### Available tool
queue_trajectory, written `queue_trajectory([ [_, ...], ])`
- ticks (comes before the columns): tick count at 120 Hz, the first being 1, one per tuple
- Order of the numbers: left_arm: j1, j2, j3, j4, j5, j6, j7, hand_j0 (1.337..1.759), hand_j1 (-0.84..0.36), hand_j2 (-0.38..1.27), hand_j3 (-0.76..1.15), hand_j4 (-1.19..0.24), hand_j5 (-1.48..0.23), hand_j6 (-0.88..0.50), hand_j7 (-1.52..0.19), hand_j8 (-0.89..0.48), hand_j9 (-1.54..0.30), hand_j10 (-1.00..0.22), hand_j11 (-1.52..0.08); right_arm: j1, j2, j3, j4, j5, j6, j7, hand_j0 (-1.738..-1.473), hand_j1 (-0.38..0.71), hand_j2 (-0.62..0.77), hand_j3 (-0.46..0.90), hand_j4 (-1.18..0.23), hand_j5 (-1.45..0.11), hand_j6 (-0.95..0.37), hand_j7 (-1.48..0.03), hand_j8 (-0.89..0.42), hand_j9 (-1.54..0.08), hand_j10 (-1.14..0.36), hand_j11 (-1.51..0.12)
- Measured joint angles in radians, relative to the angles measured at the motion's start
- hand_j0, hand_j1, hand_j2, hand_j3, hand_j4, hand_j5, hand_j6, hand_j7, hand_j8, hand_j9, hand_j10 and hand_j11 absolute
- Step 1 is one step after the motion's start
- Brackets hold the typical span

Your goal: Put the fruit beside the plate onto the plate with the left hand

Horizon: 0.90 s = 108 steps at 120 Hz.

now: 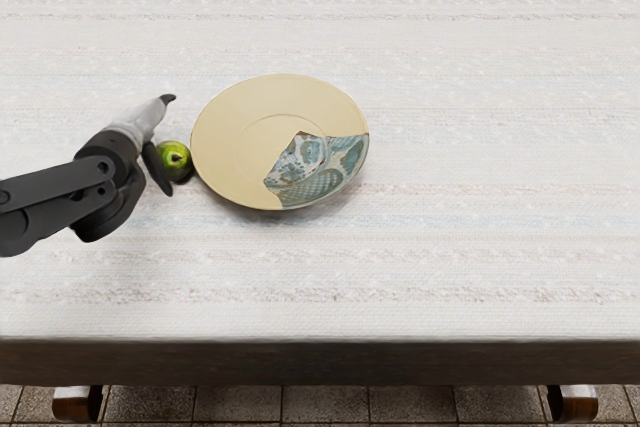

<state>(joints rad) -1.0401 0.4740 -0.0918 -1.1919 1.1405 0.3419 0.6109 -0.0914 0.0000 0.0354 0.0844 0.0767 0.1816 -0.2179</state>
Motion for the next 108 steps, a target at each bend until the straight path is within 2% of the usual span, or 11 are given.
queue_trajectory([
  [21, -0.003, -0.002, 0.004, 0.015, -0.001, 0.005, 0.0, 1.658, 0.26, 0.02, 0.0, -0.08, -0.1, -0.08, -0.1, -0.08, -0.1, -0.08, -0.1, -0.001, 0.0, 0.0, 0.0, 0.0, 0.0, 0.0, -1.658, -0.35, 0.0, 0.0, 0.0, 0.0, 0.0, 0.0, 0.0, 0.0, 0.0, 0.0],
  [50, 0.0, -0.016, 0.006, 0.017, -0.005, 0.001, 0.0, 1.658, 0.1, 0.04, 0.0, -0.21, -0.27, -0.21, -0.27, -0.21, -0.27, -0.21, -0.27, -0.001, 0.0, 0.0, 0.0, 0.0, 0.0, 0.0, -1.658, -0.35, 0.0, 0.0, 0.0, 0.0, 0.0, 0.0, 0.0, 0.0, 0.0, 0.0],
  [81, -0.002, -0.04, 0.006, 0.016, 0.001, -0.002, 0.005, 1.658, 0.01, 0.07, 0.0, -0.29, -0.37, -0.29, -0.36, -0.3, -0.35, -0.3, -0.35, -0.001, 0.0, 0.0, 0.0, 0.0, 0.0, 0.0, -1.658, -0.35, 0.0, 0.0, 0.0, 0.0, 0.0, 0.0, 0.0, 0.0, 0.0, 0.0],
  [108, -0.001, -0.016, 0.005, 0.015, -0.008, 0.001, 0.0, 1.658, -0.01, 0.07, 0.0, -0.31, -0.4, -0.31, -0.39, -0.31, -0.39, -0.31, -0.39, -0.001, 0.0, 0.0, 0.0, 0.0, 0.0, 0.0, -1.658, -0.35, 0.0, 0.0, 0.0, 0.0, 0.0, 0.0, 0.0, 0.0, 0.0, 0.0],
])
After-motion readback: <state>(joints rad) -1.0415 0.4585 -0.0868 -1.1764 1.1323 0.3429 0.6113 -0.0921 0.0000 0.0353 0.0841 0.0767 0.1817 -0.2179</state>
